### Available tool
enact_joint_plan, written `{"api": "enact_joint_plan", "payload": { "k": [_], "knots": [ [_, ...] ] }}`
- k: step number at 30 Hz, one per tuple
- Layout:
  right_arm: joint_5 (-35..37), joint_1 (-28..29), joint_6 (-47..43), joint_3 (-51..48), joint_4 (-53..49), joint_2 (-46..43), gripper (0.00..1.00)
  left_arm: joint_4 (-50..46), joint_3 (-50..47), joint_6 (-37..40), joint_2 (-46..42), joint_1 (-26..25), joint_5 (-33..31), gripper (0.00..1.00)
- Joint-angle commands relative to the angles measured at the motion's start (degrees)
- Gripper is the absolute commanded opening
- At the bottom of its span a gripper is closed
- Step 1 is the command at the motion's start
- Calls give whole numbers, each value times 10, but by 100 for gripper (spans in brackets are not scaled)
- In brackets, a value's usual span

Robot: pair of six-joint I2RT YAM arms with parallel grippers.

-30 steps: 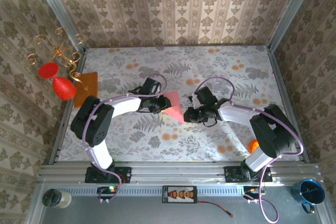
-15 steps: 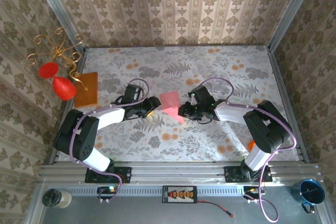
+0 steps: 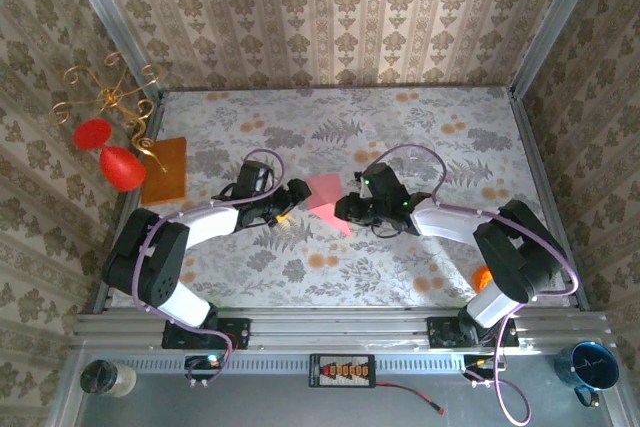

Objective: Fold a paper plane with a square sheet of paper (pick it up from the middle)

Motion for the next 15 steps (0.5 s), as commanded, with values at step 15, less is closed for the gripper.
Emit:
{"api": "enact_joint_plan", "payload": {
  "k": [15],
  "knots": [
    [1, -12, 9, 58, -37, 104, 21, -24, 18, 4, -3, -24, 14, 99]
  ]
}}
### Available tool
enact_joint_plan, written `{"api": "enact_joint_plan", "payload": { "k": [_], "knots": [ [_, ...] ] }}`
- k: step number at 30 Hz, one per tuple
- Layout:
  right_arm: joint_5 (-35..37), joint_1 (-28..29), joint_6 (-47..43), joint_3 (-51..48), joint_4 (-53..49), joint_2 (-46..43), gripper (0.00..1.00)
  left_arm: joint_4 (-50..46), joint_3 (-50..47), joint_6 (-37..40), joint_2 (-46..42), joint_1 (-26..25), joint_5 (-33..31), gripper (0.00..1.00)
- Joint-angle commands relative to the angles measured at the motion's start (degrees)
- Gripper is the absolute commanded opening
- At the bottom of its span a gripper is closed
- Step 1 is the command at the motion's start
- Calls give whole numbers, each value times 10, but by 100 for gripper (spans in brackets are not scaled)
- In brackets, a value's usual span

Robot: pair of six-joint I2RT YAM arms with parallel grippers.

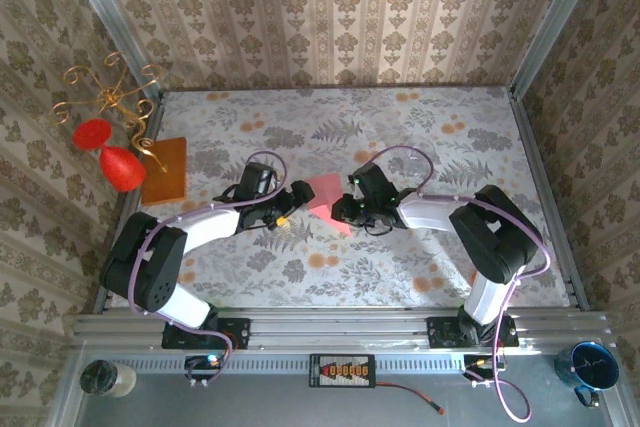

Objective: Fold a paper plane with a square sheet of paper (pick it up from the middle)

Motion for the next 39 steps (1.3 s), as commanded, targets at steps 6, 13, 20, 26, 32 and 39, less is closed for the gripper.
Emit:
{"api": "enact_joint_plan", "payload": {
  "k": [6, 13, 20, 26, 32, 39],
  "knots": [
    [-15, -12, 8, 14, -33, 28, 21, 24, 25, -11, 35, -10, 53, 93],
    [-16, -20, 11, 8, -44, 34, 21, 36, 34, -29, 59, -10, 61, 72],
    [-18, -24, 13, 0, -44, 40, 21, 41, 53, -44, 93, -11, 67, 50],
    [-19, -26, 14, -1, -42, 43, 21, 46, 59, -52, 112, -15, 61, 44],
    [-22, -28, 14, 0, -41, 48, 20, 51, 66, -52, 127, -16, 65, 39],
    [-25, -34, 7, -1, -41, 51, 20, 60, 83, -41, 130, -21, 90, 36]
  ]
}}
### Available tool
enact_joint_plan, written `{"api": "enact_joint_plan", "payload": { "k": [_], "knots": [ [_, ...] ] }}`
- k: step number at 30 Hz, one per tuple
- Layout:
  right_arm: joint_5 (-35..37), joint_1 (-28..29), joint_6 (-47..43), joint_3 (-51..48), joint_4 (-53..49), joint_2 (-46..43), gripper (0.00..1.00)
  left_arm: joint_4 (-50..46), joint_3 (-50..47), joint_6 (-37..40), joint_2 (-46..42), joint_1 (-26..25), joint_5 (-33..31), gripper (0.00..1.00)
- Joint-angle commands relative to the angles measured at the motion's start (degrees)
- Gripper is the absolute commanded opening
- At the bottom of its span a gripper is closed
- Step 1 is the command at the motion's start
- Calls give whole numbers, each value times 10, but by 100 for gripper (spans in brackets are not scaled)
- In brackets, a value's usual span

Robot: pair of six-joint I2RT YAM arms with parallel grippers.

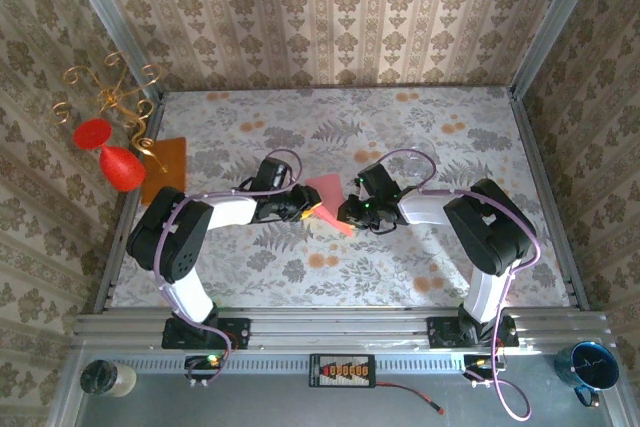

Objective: Fold a paper plane with a square sheet of paper (pick it up from the middle)

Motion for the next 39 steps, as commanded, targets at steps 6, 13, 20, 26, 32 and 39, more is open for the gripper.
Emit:
{"api": "enact_joint_plan", "payload": {
  "k": [6, 13, 20, 26, 32, 39],
  "knots": [
    [7, -8, -9, 0, -29, 20, 20, 21, 26, 18, 21, 3, 54, 37],
    [5, -10, -15, -1, -30, 19, 21, -8, 44, 71, 37, 18, 103, 38],
    [2, -12, -18, 1, -32, 15, 21, -46, 69, 133, 50, 25, 136, 39],
    [2, -12, -21, 0, -34, 11, 21, -66, 77, 183, 60, 38, 156, 38],
    [2, -12, -23, 1, -37, 7, 21, -72, 86, 206, 80, 44, 193, 38],
    [2, -13, -27, 4, -42, 7, 21, -74, 95, 212, 96, 48, 196, 35]
  ]
}}
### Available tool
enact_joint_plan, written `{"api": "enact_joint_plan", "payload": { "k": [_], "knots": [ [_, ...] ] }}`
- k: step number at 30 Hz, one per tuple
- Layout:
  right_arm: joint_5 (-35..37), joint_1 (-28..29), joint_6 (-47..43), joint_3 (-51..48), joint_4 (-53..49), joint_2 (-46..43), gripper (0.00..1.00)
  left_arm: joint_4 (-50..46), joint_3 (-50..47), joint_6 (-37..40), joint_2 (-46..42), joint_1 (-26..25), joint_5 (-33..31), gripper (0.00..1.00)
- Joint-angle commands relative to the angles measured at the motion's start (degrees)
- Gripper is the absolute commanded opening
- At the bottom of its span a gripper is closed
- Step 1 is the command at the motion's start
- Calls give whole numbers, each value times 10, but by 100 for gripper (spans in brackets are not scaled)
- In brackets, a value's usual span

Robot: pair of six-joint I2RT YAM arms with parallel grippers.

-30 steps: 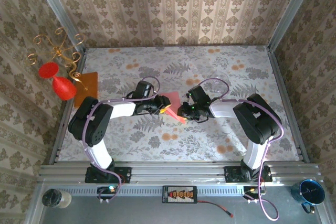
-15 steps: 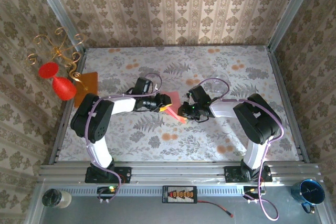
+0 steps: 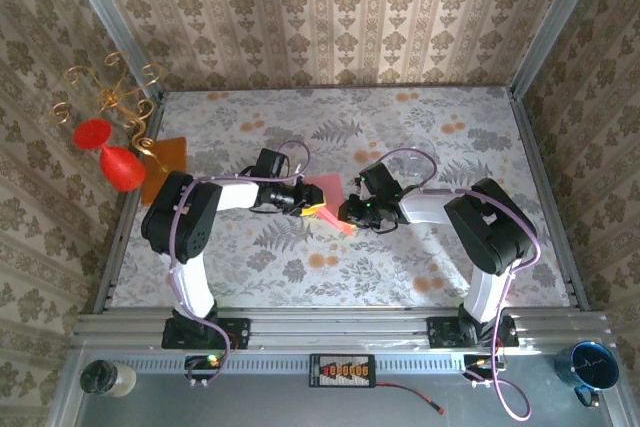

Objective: Fold a paper plane with a square sheet of paper (pick it up from the middle)

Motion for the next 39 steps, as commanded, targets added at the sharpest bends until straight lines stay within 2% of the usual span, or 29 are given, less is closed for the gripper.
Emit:
{"api": "enact_joint_plan", "payload": {
  "k": [1, 11, 18, 21, 26, 28, 39],
  "knots": [
    [13, -7, -11, 4, -40, 5, 21, -6, 16, 20, 10, 4, 19, 34],
    [16, -8, -43, 7, -37, -14, 23, -2, 6, 18, 5, 4, 6, 19],
    [47, -7, -117, -3, -40, -82, 38, 6, -10, -10, -24, 4, -32, 11],
    [81, 1, -169, -11, -49, -116, 43, 6, -17, -39, -37, 1, -54, 10],
    [165, 44, -272, -6, -86, -144, 45, -12, -12, -70, -55, -12, -80, 10],
    [197, 64, -302, 1, -99, -140, 45, -27, -6, -76, -62, -18, -108, 10],
    [312, 142, -376, 38, -110, -78, 41, -73, 26, -97, -67, -36, -131, 10]
  ]
}}
